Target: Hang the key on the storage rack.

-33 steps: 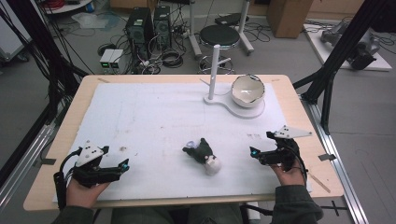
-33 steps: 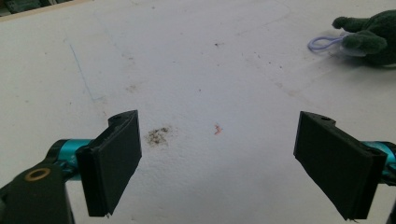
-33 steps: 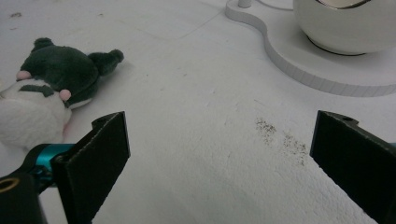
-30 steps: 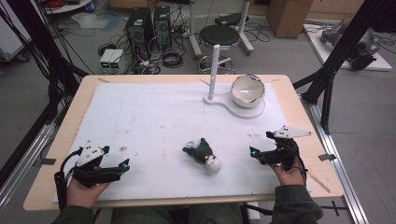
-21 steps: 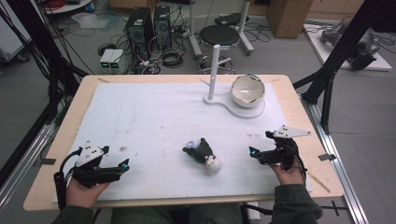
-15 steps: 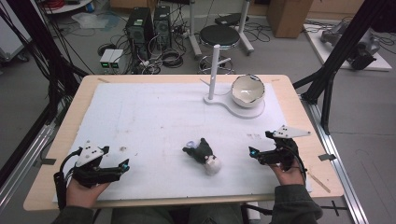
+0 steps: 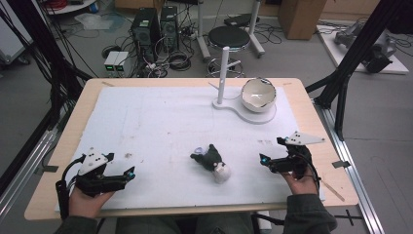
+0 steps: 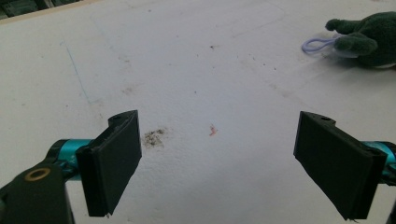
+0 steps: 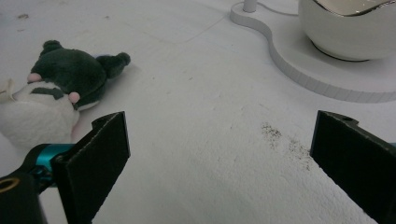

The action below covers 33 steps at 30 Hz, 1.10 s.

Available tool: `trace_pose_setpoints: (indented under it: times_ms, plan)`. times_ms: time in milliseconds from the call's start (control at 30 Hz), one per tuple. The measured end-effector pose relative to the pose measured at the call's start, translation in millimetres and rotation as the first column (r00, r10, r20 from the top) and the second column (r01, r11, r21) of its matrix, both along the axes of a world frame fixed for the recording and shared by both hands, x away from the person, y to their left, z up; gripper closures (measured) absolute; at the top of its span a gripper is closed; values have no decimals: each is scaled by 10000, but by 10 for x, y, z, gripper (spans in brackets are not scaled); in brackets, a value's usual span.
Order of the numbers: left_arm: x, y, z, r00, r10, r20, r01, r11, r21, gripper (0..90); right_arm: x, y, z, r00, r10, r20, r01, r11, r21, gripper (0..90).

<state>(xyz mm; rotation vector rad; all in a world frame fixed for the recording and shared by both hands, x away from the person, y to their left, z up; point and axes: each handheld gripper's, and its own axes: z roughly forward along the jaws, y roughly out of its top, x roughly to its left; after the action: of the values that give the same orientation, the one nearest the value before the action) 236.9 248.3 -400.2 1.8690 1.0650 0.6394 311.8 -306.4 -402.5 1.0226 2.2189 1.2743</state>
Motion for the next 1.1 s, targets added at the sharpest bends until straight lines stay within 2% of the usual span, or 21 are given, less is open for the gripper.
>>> trace_pose_setpoints:
  times_ms: [500,1100]
  plan:
    - [-16,11,3,10000,28,24,-28,10000,5,153,-1,97,49,9996,236,146,-238,9996,138,39]
    - [-1,-6,6,10000,-31,39,31,10000,9,154,-31,190,106,9982,506,330,-510,9987,87,39]
